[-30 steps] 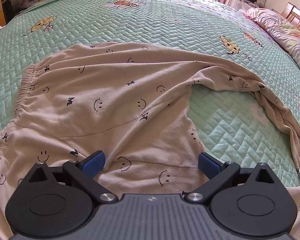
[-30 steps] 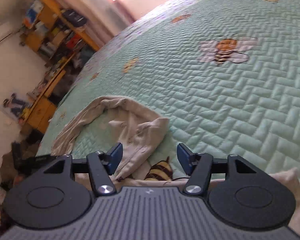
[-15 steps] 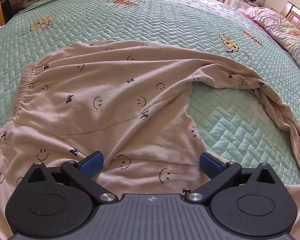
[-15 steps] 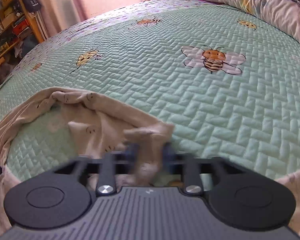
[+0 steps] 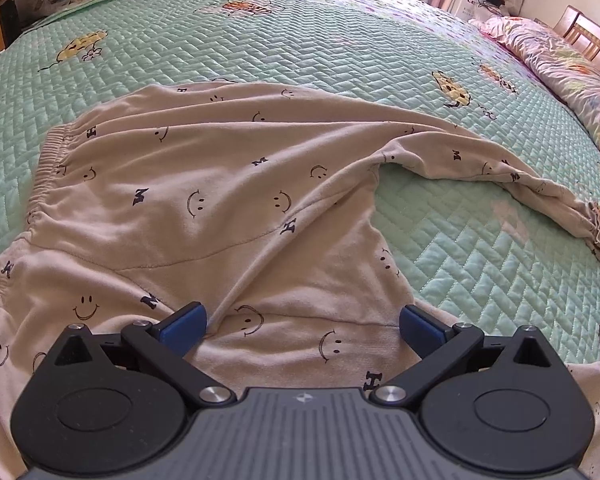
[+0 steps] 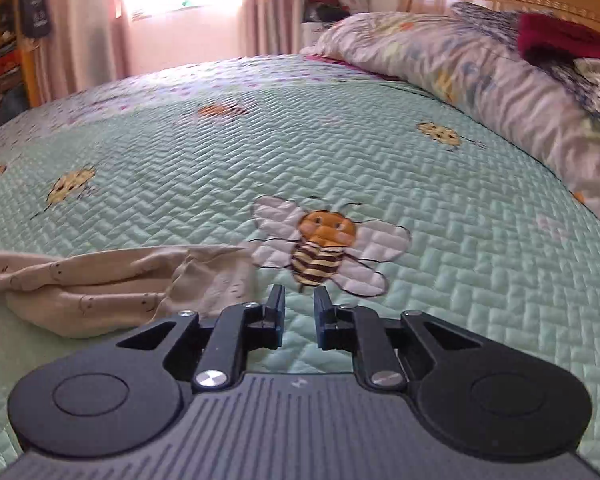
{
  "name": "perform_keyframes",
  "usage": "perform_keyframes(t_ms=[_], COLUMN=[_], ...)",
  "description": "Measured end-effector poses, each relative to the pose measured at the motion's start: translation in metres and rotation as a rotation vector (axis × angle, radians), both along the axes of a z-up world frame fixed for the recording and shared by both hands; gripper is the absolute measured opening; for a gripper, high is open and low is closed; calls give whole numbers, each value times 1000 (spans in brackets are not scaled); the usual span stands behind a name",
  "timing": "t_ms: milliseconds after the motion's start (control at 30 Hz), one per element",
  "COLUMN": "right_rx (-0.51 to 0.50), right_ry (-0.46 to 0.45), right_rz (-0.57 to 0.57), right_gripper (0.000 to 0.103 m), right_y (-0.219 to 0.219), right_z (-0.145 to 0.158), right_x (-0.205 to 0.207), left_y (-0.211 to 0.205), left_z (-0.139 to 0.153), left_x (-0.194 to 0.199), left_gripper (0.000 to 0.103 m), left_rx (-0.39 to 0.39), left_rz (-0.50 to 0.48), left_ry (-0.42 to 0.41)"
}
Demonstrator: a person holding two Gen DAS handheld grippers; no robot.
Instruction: Fold clothes
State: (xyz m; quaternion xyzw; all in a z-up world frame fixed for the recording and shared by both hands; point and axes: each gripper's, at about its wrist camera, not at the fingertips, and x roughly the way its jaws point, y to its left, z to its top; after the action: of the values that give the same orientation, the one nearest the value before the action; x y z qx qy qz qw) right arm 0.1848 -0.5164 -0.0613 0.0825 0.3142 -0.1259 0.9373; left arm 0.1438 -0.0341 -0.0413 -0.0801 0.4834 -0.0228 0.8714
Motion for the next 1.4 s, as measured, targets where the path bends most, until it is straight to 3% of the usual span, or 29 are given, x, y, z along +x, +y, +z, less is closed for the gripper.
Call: perform_keyframes(t_ms=[100,233,367,433,567,600,767,833,933,1133,1267,1367,1400], right_rx=[105,-21,-99,-93,-100,-77,19,43,167,541,595,542,500], right_ry=[-48,-59,-45,-33,-4,-9,-15,-18,-60,-114,-306,-314,-250], right_rz=[93,161,136,142,105,94,60,48,16,-16,158,253,194], right_gripper=[23,35,59,59,53,43,16,13,12,11,11,12,13], right_y=[9,52,71,75,74,70,48,41,18,-35,-48,-62,-70], right_z=[3,3,-9,-14,-22,-23,-22,-20,-11,6,48,52,42], right_x=[-9,5,25,33,39,37,34,32,26,44,40,23,19], left_y=[-1,-1,0,1,1,2,2,3,3,4,10,10,9], left_z=[0,0,0,-1,-2,-2,-2,-1,-1,-1,1,0,0], left_x=[1,1,2,2,2,2,2,2,3,3,2,1,1], left_gripper=[102,102,102,102,102,102,102,102,102,102,102,102,102], left_rx=[6,12,8,5,1,0,-4,-6,-13,-17,-53,-53,-49], left_rz=[11,13,9,7,3,2,-2,-1,3,7,20,21,20], left_ry=[1,2,4,3,-3,-5,-6,-6,-4,-2,-3,-5,-5])
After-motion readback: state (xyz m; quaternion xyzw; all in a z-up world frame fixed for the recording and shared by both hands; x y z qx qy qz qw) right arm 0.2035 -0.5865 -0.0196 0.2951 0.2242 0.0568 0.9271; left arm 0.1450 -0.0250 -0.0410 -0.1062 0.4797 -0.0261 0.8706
